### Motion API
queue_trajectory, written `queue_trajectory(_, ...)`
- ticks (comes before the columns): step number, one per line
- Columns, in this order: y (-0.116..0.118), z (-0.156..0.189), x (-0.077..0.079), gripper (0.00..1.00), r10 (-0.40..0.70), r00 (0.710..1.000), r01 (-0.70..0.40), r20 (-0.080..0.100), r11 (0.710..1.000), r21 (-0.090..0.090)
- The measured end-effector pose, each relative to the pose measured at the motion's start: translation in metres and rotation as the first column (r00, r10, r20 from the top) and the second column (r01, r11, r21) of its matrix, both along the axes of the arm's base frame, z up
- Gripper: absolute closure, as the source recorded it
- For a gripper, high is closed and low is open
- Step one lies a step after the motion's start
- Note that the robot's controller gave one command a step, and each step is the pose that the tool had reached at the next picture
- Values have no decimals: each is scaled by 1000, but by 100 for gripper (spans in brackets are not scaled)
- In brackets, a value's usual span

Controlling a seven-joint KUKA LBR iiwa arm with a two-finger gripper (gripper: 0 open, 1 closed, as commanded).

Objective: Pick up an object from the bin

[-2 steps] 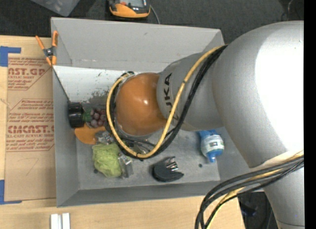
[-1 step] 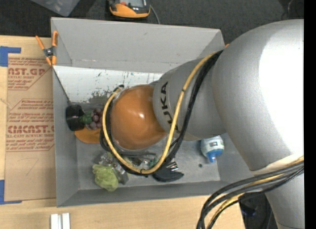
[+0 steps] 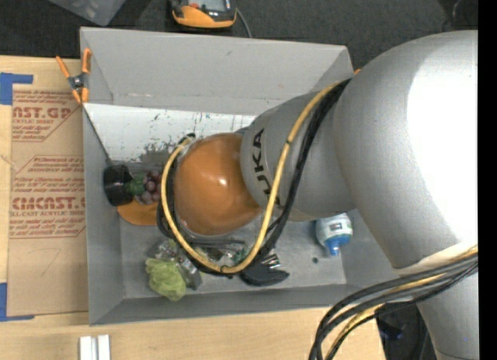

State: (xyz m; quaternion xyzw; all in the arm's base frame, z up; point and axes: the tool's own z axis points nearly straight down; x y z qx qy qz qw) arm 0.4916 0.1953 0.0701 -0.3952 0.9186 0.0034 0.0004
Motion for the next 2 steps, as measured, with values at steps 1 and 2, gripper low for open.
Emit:
queue_trajectory(1,0,29,-2,100,0,1000,0,-5,1000,-2)
queue_trajectory(2,0,53,-1,100,0,1000,0,-1,1000,-1)
